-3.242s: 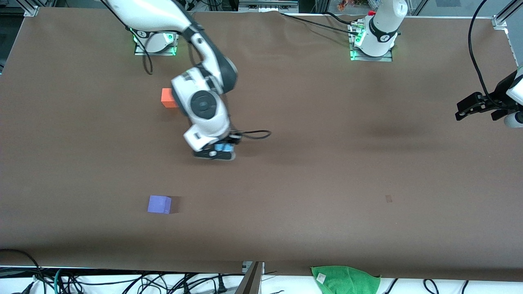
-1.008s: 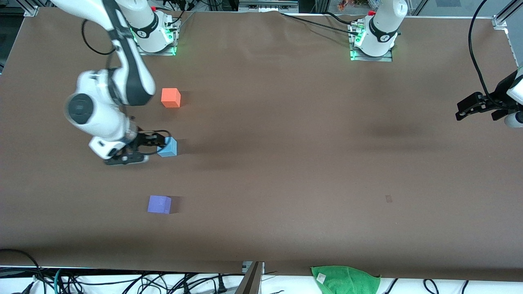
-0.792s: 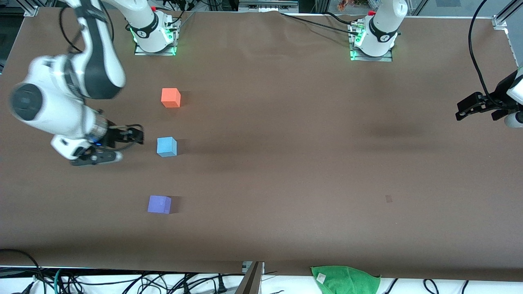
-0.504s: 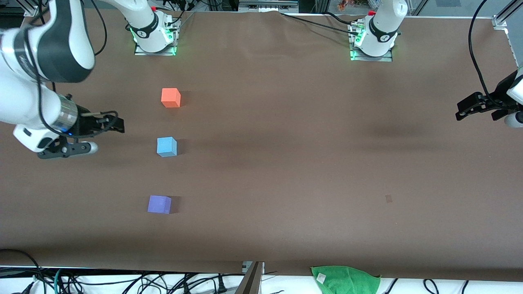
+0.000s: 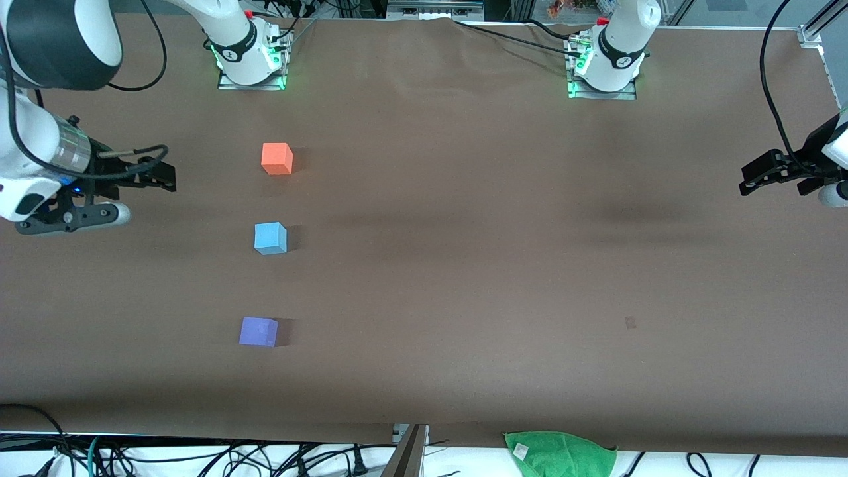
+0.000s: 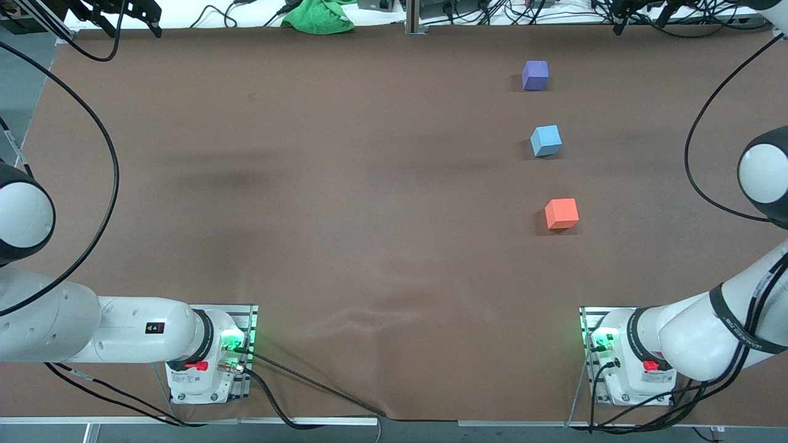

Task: Place blue block between orange and purple blocks

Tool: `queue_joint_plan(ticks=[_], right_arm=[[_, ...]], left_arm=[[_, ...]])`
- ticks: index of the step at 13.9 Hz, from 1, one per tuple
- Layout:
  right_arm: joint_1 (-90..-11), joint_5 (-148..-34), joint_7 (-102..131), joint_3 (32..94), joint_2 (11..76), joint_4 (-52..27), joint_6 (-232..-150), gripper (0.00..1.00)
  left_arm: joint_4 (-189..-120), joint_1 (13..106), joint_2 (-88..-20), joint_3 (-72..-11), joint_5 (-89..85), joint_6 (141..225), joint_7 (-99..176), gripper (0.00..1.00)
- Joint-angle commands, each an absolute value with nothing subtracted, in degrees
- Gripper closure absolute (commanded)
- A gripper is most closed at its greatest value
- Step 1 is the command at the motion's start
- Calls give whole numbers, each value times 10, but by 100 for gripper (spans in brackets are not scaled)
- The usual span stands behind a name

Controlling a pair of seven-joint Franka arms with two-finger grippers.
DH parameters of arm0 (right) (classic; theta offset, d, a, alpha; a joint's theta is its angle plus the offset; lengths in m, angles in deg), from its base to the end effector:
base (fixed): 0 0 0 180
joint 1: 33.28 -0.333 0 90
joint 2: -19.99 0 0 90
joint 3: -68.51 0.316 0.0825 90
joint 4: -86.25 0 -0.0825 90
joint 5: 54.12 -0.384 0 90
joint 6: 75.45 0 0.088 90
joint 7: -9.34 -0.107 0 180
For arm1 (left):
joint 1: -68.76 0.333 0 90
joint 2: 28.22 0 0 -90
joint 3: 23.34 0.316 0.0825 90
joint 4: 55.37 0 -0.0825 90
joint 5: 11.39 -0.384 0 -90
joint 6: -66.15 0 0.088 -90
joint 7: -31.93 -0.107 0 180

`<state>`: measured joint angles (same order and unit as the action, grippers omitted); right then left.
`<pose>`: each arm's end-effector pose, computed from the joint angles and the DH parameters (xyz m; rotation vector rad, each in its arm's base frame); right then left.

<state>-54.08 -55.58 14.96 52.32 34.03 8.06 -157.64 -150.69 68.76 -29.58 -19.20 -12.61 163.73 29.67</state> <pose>0.6053 0.0729 0.5713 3.0769 0.2812 -0.2571 0.5690 0.0428 0.5787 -3.1175 -0.0470 -0.0226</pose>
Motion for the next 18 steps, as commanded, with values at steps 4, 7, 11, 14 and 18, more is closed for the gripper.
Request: queue_joint_plan(ticks=[4, 7, 11, 14, 18], right_arm=[[-433, -515, 150, 609, 239, 23, -1602, 0], [-393, -515, 151, 647, 202, -14, -1618, 0], [-383, -513, 143, 668, 177, -52, -1597, 0], [-381, -514, 150, 667, 185, -48, -1600, 0], [-381, -514, 140, 664, 201, -33, -1599, 0]], left_arm=[[-1488, 692, -303, -192, -118, 1622, 285, 0], [-1488, 692, -303, -192, -118, 1623, 285, 0], [-1488, 692, -304, -192, -118, 1623, 284, 0], [-1488, 692, -304, -192, -118, 1623, 284, 0], [-1488, 692, -304, -192, -118, 1623, 285, 0]])
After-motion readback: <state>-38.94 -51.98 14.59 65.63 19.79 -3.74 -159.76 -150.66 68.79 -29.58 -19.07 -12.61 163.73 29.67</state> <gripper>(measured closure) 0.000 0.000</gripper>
